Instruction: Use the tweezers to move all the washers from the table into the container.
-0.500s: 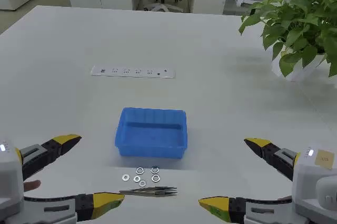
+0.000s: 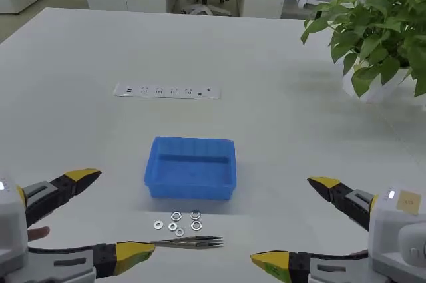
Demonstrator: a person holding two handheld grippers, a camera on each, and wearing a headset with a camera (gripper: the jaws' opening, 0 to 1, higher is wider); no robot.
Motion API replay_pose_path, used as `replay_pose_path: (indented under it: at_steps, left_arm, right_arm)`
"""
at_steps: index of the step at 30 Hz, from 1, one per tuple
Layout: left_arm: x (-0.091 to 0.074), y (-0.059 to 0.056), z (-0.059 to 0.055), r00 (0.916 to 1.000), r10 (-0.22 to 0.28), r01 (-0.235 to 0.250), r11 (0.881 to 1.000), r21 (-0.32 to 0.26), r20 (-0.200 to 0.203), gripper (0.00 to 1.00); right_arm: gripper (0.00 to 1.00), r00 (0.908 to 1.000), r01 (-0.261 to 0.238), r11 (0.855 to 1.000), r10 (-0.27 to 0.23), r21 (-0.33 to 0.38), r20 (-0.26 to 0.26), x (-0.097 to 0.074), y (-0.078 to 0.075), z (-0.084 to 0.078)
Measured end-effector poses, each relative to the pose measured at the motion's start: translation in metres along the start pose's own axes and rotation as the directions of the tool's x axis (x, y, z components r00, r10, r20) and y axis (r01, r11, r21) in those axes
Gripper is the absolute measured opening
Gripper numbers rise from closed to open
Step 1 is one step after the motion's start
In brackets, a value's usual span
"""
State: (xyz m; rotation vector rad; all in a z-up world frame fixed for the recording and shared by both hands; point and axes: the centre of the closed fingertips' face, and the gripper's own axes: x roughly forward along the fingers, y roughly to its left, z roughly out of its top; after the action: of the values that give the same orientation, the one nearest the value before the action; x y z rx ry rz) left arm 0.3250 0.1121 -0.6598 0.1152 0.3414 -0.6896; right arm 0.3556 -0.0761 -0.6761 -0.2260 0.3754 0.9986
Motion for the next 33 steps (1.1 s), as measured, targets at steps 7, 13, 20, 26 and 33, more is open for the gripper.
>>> replay_pose_path:
  at_steps: [7,13,20,26,33]
  left_arm:
    - [-0.0004,0.0005,0.0006,1.0,0.003,-0.003,1.0,0.002,-0.001,0.92]
    - [-0.0004,-0.0001,0.0001,1.0,0.0,0.0,1.0,0.003,-0.005,0.92]
    - [0.0002,-0.0004,0.0003,1.0,-0.003,0.003,1.0,0.004,-0.004,0.91]
    - [0.0008,-0.0002,0.0001,1.0,-0.007,0.007,1.0,0.008,-0.007,0.91]
    - [0.0019,0.0043,0.0053,1.0,-0.006,0.005,0.999,0.036,0.001,0.86]
  right_arm:
    - [0.97,1.0,-0.002,1.0,0.002,-0.001,0.0,0.0005,0.0002,0.0001]
    - [0.96,1.0,-0.004,1.0,0.004,-0.002,0.0,0.0004,0.0005,-0.0002]
    - [0.96,1.0,-0.006,1.0,0.006,-0.005,-0.002,0.0001,0.0008,-0.0008]
    - [0.96,1.0,-0.008,1.0,0.008,-0.005,-0.005,0.0003,0.0003,-0.0012]
    - [0.96,0.9998,-0.012,1.0,0.012,-0.025,-0.017,0.0016,-0.0027,-0.0013]
